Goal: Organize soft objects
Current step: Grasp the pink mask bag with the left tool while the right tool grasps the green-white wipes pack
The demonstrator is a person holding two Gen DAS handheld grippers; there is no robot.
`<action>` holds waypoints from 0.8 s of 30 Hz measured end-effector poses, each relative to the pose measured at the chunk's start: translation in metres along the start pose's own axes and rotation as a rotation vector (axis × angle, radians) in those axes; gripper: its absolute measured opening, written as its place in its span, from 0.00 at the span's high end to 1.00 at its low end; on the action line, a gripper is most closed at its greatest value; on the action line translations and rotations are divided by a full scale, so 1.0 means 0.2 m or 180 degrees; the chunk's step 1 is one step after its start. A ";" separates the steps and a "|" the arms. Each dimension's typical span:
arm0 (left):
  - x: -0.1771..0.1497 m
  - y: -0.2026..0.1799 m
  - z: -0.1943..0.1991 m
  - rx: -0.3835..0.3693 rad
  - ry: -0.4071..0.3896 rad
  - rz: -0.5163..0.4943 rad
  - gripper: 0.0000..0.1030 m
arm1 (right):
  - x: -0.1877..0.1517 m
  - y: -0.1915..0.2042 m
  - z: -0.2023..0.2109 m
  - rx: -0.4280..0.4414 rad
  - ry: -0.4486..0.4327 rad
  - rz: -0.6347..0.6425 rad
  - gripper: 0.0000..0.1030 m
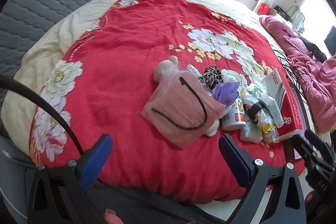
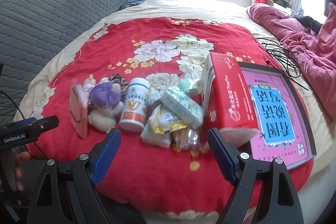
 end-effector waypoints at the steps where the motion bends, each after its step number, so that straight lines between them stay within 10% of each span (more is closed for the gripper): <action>1: 0.01 -0.02 -0.02 -0.0020 0.0012 -0.0036 0.01 | 0.02 -0.01 -0.01 -0.0013 0.0012 0.0007 0.17; 24: 0.15 -0.09 -0.33 0.0087 0.0242 -0.0051 0.03 | 0.30 -0.07 -0.45 -0.0709 0.0446 0.0791 0.26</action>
Point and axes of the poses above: each gripper's, at about its wrist camera, not at the fingertips, and z roughly against the way its jaws point, y to its left, x to its top, the point moved 10 cm from there along -z, roughly the way its jaws point, and after that the axes turned 14 degrees about y, right-handed, at the moved point
